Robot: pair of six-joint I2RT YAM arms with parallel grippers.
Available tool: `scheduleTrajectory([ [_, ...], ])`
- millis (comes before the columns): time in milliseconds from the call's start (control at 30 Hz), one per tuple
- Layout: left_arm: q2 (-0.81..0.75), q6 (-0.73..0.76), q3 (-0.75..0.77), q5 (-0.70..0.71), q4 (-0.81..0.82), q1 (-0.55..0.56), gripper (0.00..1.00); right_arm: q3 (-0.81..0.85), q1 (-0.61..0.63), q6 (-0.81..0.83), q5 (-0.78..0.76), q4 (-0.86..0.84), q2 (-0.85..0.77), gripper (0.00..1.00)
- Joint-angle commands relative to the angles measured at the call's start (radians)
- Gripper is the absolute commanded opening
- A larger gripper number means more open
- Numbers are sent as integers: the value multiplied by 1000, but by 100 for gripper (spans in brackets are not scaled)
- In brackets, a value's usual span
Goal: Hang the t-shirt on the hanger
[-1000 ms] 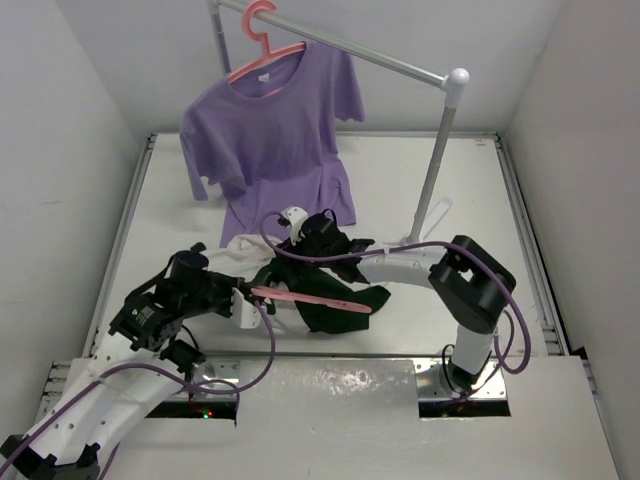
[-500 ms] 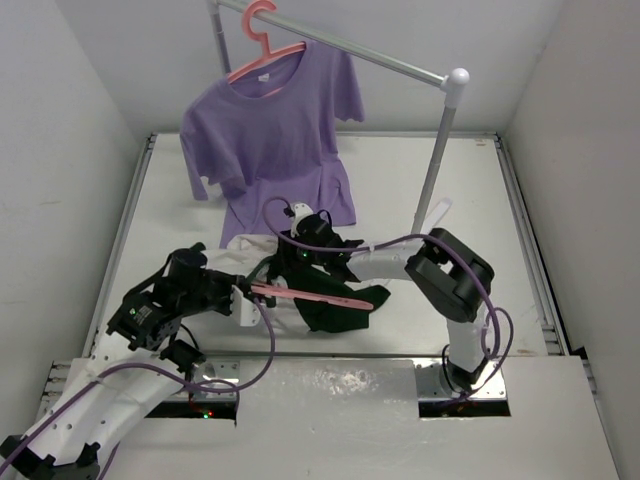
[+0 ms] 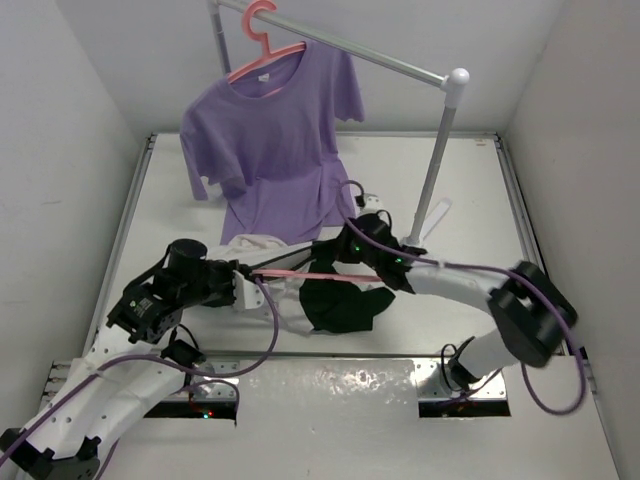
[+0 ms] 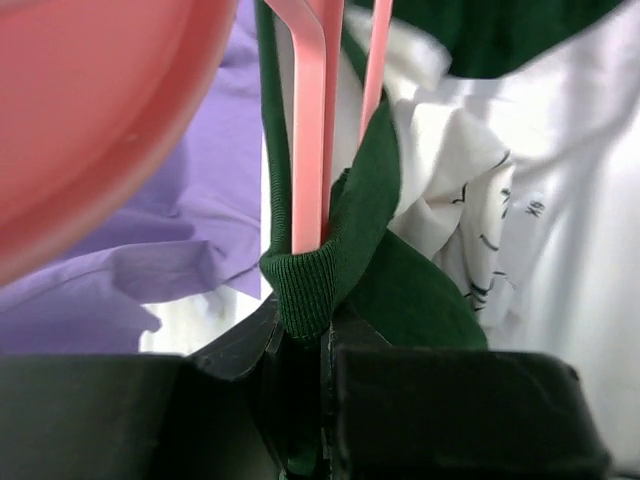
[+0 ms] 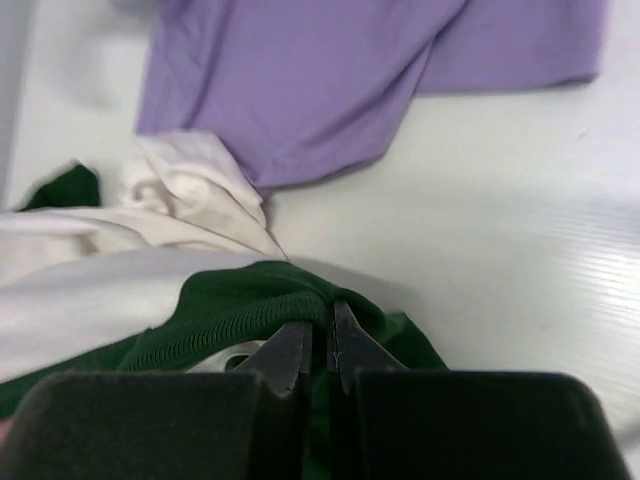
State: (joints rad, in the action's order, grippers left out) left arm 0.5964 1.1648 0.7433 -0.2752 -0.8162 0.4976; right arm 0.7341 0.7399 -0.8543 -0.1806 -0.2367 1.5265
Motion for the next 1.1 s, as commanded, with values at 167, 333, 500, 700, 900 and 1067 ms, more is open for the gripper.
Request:
scheduleTrajectory([
  [167,43,-171,22,221,196,-7,0,-240,-45,75,-332,223,-362,0],
  [333,71,-197,15,280,252,-7,0,-271,-43,118,-385,315,-474,0],
  [500,83,-199,2,409,319,-7,0,-197,-43,208,-454,485,-532,0],
  [700,4,-154,24,239,339,-7,0,-79,-40,325,-522,668,-473,0],
  [900,-55,-119,27,248,322,-7,0,-166,-74,301,-485,591,-549,0],
  [1067,-6,-166,-4,404,364,-7,0,-213,-161,267,-367,551,-583,0],
])
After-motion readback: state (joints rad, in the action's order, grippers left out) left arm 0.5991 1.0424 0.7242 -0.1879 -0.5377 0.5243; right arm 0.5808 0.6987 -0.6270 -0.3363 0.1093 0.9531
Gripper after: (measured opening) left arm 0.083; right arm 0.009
